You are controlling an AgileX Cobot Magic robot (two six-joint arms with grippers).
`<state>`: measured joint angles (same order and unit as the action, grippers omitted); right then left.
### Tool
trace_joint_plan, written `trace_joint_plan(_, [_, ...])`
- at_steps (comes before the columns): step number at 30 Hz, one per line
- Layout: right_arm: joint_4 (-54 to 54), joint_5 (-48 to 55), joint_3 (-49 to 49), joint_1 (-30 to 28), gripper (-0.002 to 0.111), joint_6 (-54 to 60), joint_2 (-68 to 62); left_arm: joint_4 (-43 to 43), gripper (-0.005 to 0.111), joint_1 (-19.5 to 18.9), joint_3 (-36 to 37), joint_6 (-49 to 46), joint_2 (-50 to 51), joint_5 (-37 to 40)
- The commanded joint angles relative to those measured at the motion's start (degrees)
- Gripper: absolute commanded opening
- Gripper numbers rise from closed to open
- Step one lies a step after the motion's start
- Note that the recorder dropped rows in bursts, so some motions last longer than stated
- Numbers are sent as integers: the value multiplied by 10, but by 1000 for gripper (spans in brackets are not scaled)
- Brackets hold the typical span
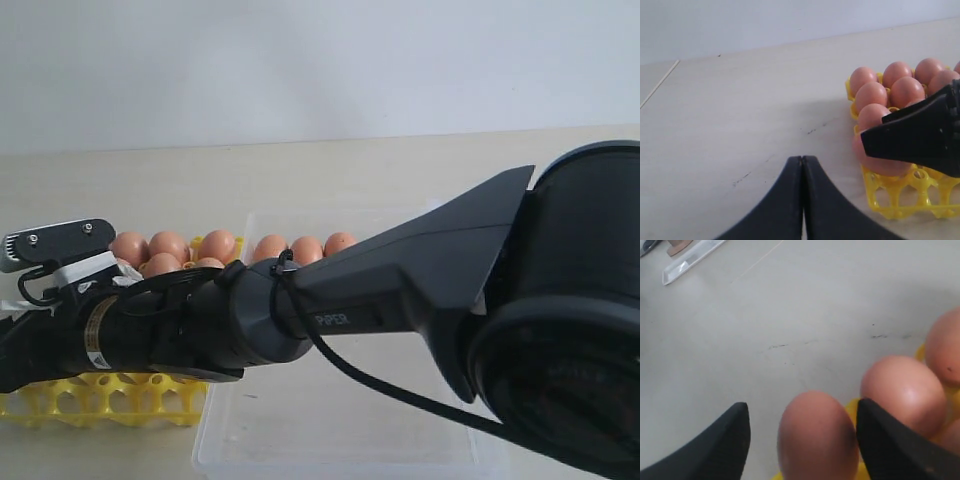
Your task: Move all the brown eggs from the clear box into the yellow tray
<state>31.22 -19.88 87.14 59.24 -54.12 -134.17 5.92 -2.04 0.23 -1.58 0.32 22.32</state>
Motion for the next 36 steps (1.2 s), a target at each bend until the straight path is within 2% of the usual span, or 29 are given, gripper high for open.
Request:
trace_joint_plan(1, [-11,25,6,-6,64,10,6,-1,0,4,-2,3,-3,-5])
trace_joint_plan(7, [-11,167,6,-9,63,121,78,-1,0,4,-2,4,-3,-5])
trace_joint_plan(11, [-15,273,6,-9,57,205,124,-1,0,4,-2,4,-3,-5])
trace_joint_plan(14, [-81,350,6,-9,40,317,145,-1,0,4,-2,4,-3,-5])
trace_joint_plan(16, [-145,400,6,-11,24,408,156,-1,0,4,-2,3,-3,-5])
trace_joint_plan(20, [-169,501,8,-31,0,438,171,-1,0,4,-2,3,-3,-5])
trace_joint_plan(23, [-143,582,8,-54,0,425,179,-1,0,4,-2,4,-3,-5])
trace_joint_plan(25, [-104,618,8,-72,0,365,182,-1,0,4,-2,4,-3,-5])
trace_joint_plan(28, [-27,654,7,-90,0,277,184,-1,0,4,-2,4,-3,-5])
trace_joint_plan(30, [-29,664,7,-106,0,271,184,-1,0,4,-2,3,-3,-5])
trace_joint_plan(33, [-61,674,7,-138,9,285,184,-1,0,4,-2,3,-3,-5])
trace_joint_plan(36, [-80,677,7,-173,23,284,184,-1,0,4,-2,3,-3,-5])
